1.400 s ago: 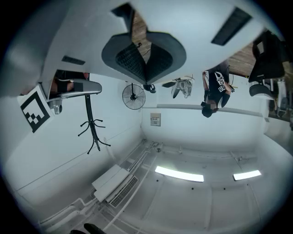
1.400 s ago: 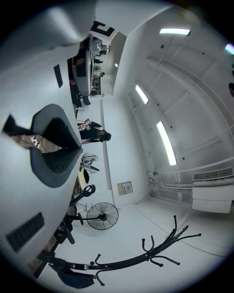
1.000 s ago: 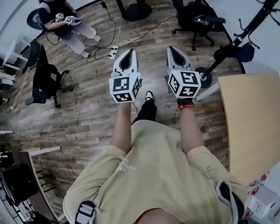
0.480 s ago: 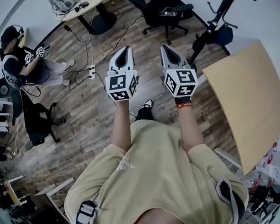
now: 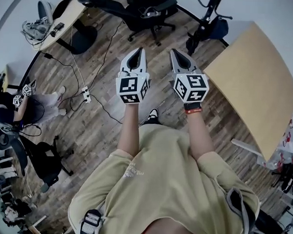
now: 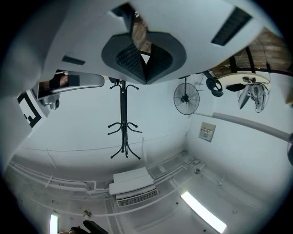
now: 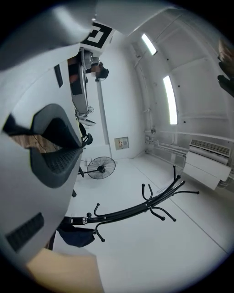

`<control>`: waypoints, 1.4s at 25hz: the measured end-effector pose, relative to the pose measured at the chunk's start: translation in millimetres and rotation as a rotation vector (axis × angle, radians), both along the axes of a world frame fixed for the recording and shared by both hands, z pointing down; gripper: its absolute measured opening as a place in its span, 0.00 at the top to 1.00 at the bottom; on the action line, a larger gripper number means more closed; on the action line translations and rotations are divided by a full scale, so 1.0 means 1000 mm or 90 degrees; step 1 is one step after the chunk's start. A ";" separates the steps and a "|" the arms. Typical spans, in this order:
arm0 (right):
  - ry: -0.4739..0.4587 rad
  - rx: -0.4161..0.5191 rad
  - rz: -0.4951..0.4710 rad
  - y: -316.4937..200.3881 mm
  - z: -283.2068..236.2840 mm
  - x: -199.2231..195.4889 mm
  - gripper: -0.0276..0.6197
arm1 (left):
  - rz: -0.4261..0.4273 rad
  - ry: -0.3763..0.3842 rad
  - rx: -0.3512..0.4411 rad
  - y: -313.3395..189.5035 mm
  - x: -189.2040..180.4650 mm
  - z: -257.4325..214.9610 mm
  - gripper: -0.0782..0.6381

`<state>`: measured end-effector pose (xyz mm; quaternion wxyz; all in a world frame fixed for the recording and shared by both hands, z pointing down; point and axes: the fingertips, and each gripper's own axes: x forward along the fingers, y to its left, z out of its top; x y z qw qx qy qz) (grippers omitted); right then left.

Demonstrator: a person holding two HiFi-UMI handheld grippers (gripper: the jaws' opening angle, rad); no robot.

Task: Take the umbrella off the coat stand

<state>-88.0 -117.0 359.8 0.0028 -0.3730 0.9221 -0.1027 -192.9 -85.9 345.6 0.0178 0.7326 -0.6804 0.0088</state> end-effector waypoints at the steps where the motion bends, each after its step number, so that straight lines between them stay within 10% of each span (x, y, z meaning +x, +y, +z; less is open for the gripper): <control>1: 0.000 -0.001 0.015 -0.009 0.000 0.002 0.93 | 0.017 0.001 -0.001 -0.012 0.002 0.000 0.86; 23: -0.029 -0.035 0.312 -0.108 0.049 0.061 0.93 | 0.319 -0.015 -0.016 -0.158 0.062 0.051 0.86; 35: -0.032 -0.071 0.335 -0.196 0.090 0.099 0.93 | 0.398 0.002 -0.057 -0.248 0.117 0.097 0.86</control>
